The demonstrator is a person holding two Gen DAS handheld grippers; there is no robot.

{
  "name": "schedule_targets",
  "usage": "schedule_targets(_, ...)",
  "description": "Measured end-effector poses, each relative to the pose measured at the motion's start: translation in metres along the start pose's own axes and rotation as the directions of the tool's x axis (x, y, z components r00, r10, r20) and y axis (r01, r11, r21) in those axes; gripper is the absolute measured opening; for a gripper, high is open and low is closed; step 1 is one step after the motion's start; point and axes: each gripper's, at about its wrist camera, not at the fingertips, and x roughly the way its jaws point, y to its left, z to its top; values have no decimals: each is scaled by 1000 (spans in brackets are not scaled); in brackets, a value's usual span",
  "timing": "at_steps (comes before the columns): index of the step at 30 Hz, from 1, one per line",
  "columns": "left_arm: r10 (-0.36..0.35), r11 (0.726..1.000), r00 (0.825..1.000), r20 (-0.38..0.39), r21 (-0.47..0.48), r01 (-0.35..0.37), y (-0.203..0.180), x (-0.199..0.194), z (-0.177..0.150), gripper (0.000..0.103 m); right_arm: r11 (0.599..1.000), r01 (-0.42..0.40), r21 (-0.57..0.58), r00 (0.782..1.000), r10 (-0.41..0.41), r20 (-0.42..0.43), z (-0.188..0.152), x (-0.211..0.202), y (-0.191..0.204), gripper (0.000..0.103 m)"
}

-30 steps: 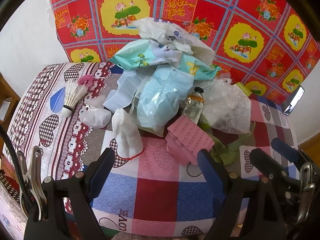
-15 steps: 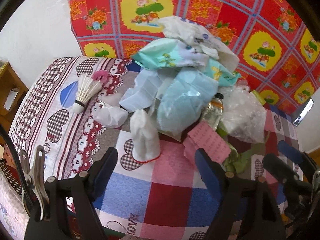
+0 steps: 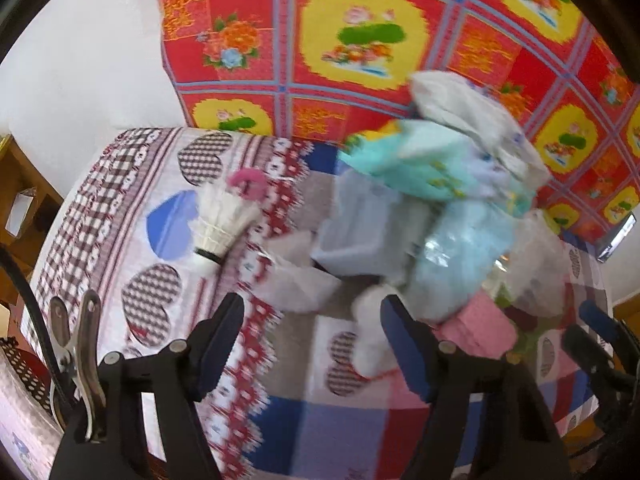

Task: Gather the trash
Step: 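Reach down and close the left tool on the white shuttlecock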

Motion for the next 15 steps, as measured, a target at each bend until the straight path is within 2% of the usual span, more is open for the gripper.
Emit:
schedule_targets(9, 18, 1000, 999, -27, -15, -19, 62, 34, 32, 73, 996, 53, 65, 999, -53, -2, 8, 16, 23, 79)
schedule_targets(15, -6, 1000, 997, -75, 10, 7, 80, 64, 42, 71, 991, 93, 96, 996, -93, -4, 13, 24, 36, 78)
